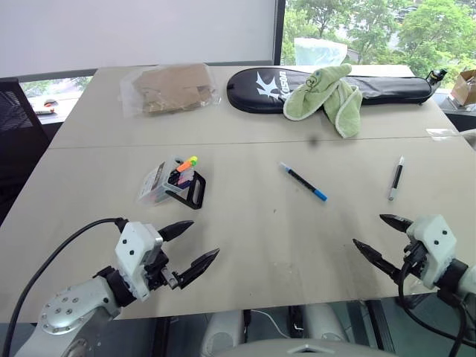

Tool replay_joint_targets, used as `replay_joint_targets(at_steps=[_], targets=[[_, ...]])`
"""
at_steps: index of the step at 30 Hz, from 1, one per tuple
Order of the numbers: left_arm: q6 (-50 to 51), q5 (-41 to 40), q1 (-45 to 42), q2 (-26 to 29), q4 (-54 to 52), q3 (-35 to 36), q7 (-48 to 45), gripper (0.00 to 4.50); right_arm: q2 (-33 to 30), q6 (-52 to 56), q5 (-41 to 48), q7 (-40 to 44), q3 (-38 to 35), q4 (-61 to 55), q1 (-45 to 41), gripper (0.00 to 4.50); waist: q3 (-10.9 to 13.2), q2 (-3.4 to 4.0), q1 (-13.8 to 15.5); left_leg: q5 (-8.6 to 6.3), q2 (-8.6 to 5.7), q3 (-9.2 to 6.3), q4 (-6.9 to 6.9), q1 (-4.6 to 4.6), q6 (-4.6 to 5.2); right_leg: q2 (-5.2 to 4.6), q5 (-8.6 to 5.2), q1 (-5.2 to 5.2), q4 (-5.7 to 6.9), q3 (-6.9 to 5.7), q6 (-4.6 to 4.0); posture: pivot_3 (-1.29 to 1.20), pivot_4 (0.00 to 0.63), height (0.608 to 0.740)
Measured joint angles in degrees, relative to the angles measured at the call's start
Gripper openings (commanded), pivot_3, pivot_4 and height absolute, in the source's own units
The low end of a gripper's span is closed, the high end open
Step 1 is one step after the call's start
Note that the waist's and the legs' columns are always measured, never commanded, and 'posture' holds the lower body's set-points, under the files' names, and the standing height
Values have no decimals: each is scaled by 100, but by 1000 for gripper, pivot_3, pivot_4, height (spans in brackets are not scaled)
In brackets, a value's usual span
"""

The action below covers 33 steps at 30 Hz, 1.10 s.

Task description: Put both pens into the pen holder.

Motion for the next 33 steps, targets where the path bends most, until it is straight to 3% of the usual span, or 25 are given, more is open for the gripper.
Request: replay_joint_targets(at_steps=[7, 21, 27, 33], targets=[[24, -78, -804, -61, 69, -382, 81, 4486, 283, 507, 34, -644, 165, 58, -691, 4500, -2, 0, 2, 1, 0, -2, 4, 0, 0, 1, 1, 2, 2, -1, -1, 0, 150, 740], [44, -220, -1253, 44, 251, -465, -232, 4486, 280, 1191, 58, -1025, 455, 55, -977, 4500, -2, -1, 4, 0, -5, -2, 7, -32, 6, 7, 0, -25, 4, 0, 0, 0, 150, 740], [6, -454, -1357, 302, 249, -626, -804, 4486, 391, 1932, 229, -1587, 364, 251, -1879, 4500, -2, 1, -1, 0, -6, -1, 7, -34, 5, 10, 1, -27, 5, 2, -1, 0, 150, 740], [-6, -431, -1932, 501, 189, -890, -960, 4486, 648, 3389, -3, -2826, 239, 1090, -3461, 4500, -3, 2, -3, 1, -9, -2, 10, -34, 6, 12, 15, -26, 7, 5, -24, 0, 150, 740]])
